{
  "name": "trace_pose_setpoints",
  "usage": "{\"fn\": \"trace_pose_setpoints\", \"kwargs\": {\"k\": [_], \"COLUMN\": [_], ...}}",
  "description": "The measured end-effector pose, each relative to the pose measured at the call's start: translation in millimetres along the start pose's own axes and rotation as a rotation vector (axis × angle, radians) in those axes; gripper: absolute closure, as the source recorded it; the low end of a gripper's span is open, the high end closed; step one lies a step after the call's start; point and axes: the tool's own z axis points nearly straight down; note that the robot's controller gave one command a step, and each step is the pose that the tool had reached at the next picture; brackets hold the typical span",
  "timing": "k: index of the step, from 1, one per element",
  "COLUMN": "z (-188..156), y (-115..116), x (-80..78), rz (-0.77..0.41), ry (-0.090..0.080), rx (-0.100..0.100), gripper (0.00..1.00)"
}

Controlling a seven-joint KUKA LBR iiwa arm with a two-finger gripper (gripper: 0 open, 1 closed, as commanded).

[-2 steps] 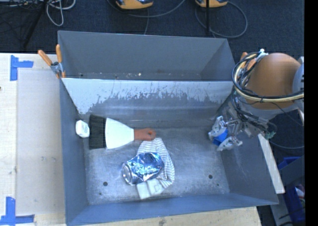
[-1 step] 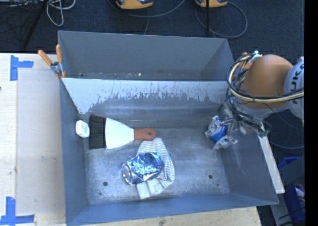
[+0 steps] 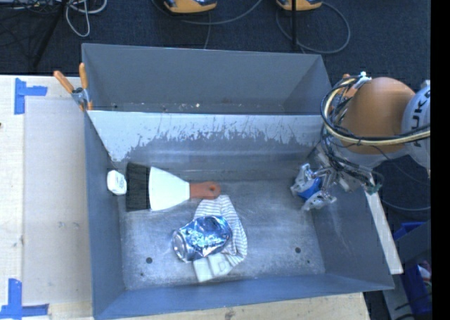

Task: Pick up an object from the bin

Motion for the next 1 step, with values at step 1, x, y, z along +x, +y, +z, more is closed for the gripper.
{"fn": "trace_pose_setpoints", "kwargs": {"k": [1], "z": [0.0], "y": [-0.2], "x": [0.1], "rz": [0.001], "ry": [-0.001], "rx": [0.000], "gripper": [1.00]}}
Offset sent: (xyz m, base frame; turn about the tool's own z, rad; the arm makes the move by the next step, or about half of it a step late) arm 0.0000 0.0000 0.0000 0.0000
